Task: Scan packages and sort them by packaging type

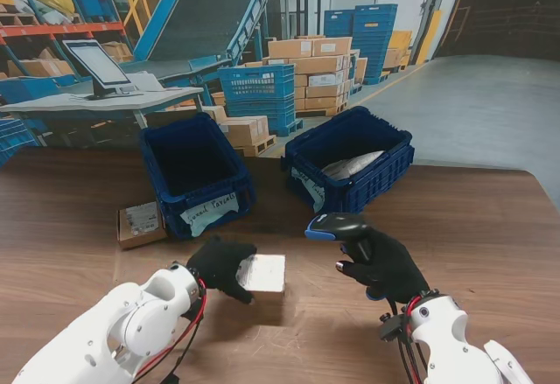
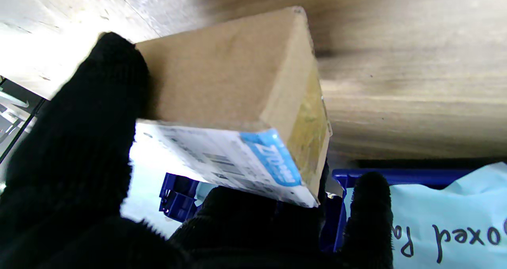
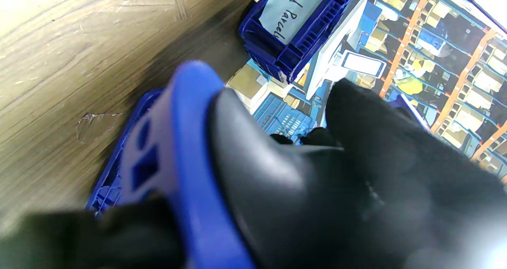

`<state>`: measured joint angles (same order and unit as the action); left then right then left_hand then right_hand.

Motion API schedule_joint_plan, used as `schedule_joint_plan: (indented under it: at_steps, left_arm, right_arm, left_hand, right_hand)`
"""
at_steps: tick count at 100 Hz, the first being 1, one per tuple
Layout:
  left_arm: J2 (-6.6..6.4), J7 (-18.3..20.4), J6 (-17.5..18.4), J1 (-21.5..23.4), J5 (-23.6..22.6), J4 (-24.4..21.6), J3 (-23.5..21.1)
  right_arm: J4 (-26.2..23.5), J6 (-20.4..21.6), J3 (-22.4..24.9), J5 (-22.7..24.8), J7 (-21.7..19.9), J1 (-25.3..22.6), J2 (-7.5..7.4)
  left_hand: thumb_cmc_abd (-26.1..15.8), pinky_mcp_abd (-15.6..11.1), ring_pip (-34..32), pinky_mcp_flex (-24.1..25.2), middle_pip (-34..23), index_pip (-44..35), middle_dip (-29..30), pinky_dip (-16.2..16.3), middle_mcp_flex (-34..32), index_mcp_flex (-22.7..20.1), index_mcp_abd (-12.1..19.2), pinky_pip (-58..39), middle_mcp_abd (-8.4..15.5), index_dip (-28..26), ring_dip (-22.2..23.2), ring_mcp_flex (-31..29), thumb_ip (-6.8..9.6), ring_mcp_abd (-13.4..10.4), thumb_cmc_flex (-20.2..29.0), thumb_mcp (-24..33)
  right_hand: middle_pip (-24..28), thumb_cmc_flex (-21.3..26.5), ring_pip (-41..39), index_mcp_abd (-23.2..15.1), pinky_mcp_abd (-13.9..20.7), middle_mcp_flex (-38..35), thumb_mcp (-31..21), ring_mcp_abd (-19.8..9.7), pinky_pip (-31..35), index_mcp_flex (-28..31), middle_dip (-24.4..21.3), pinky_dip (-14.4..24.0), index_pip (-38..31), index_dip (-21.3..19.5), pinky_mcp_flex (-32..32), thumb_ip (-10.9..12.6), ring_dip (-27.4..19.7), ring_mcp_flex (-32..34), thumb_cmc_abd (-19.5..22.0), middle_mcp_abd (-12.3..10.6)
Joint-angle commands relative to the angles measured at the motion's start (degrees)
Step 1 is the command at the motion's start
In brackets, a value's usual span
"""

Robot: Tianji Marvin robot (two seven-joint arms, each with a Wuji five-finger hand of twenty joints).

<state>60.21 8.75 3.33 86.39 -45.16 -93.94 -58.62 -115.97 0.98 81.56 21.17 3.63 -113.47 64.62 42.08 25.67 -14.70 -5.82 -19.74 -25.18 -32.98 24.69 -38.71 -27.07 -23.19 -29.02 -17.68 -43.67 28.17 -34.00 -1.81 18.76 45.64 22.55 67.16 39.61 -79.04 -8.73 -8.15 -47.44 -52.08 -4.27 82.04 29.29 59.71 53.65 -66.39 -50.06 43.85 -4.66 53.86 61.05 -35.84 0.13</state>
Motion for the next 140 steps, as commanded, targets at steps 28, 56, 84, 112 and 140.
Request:
schedule_joint_plan:
  at_steps: [28, 56, 84, 112, 140]
  left_arm:
    - [0.09, 0.6, 1.9, 2.5, 2.2, -1.1, 0.3]
    - [0.74, -1.9, 1.4, -0.4, 3.6, 1.5, 4.5]
    - [1.37, -3.4, 0.8, -6.1, 4.2, 6.6, 9.2]
    - [2.10, -4.4, -0.8, -8.9, 6.1, 9.1, 11.7]
    - [2.25, -4.1, -1.7, -9.2, 7.4, 9.9, 12.4]
  right_arm:
    - [-0.5, 0.6, -0.3, 0.0, -0.9, -0.4, 0.36]
    - [0.2, 1.4, -0.7, -0.4, -1.0, -0.3, 0.29]
    - [0.0, 1.2, -0.3, -0.6, -1.3, -0.9, 0.27]
    - [0.0, 1.2, -0.2, -0.9, -1.8, -1.1, 0.20]
    - [0.0, 1.4, 0.0, -1.1, -1.9, -1.3, 0.18]
  left_hand:
    - [-10.2, 0.1, -0.8, 1.1, -3.1, -27.5, 1.9, -0.9, -3.2, -8.0, 12.5, -1.1, 3.7, -5.2, 0.4, -0.3, 3.28, 0.8, 14.1, 12.8]
    - [-10.7, -0.1, -0.8, 1.1, -3.2, -27.3, 3.1, -1.0, -2.6, -7.5, 12.4, -1.0, 3.8, -5.5, 0.4, 0.1, 3.50, 0.6, 14.3, 12.3]
    - [-11.3, -0.2, -0.7, 1.2, -3.5, -27.4, 3.6, -0.9, -1.9, -6.9, 12.6, -1.1, 3.9, -5.7, 0.3, 0.6, 3.66, 0.5, 14.4, 11.8]
    - [-11.2, -0.2, -0.6, 1.3, -3.2, -24.2, 4.2, -0.9, -1.6, -7.6, 12.9, -1.0, 4.0, -1.5, 0.3, 0.8, 4.12, 0.6, 13.8, 10.4]
    - [-14.2, -0.1, 0.4, 2.2, 0.1, -5.9, 6.4, -0.7, 2.5, -8.2, 9.4, 0.1, 2.8, 8.3, -0.2, 3.6, 5.98, 1.3, 5.8, 10.6]
  right_hand:
    - [0.5, 4.9, -3.7, -3.0, 0.1, -1.2, -1.9, -4.1, 1.1, 0.6, 1.3, 0.6, 0.0, -0.6, 0.4, 0.1, 2.4, 4.0, 1.3, 2.1]
    - [0.4, 4.9, -3.7, -3.0, 0.2, -1.1, -1.9, -4.1, 1.1, 0.6, 1.3, 0.6, 0.0, -0.6, 0.4, 0.1, 2.3, 4.0, 1.2, 2.1]
    - [0.5, 4.9, -3.7, -3.0, 0.2, -1.2, -1.9, -4.1, 1.1, 0.6, 1.3, 0.6, 0.0, -0.6, 0.4, 0.1, 2.3, 4.0, 1.2, 2.1]
    - [0.5, 4.9, -3.7, -3.0, 0.2, -1.1, -1.9, -4.2, 1.1, 0.6, 1.3, 0.6, 0.0, -0.6, 0.4, 0.1, 2.3, 4.0, 1.2, 2.0]
    - [0.5, 4.9, -3.7, -3.0, 0.2, -1.2, -1.9, -4.1, 1.1, 0.6, 1.3, 0.6, 0.0, -0.6, 0.5, 0.0, 2.3, 4.0, 1.2, 2.1]
